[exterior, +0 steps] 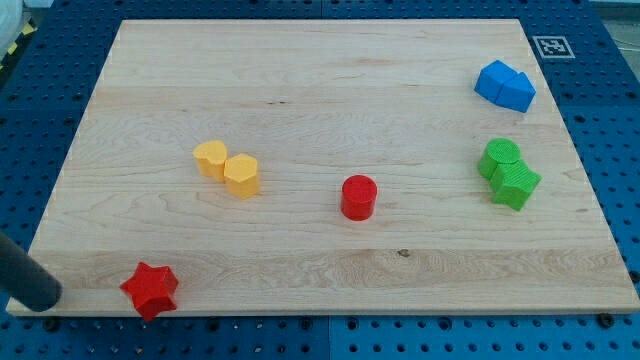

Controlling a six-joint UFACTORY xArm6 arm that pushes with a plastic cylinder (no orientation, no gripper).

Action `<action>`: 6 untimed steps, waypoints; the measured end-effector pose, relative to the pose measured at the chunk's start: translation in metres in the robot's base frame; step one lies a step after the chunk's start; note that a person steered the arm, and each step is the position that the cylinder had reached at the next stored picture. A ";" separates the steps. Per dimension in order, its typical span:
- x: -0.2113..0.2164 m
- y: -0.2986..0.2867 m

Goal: Move the red star to the bottom center

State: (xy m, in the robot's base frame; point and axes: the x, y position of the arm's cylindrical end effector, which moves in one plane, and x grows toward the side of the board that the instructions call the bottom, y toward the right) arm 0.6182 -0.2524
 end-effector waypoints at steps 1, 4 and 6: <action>0.001 0.055; 0.000 0.087; 0.001 0.147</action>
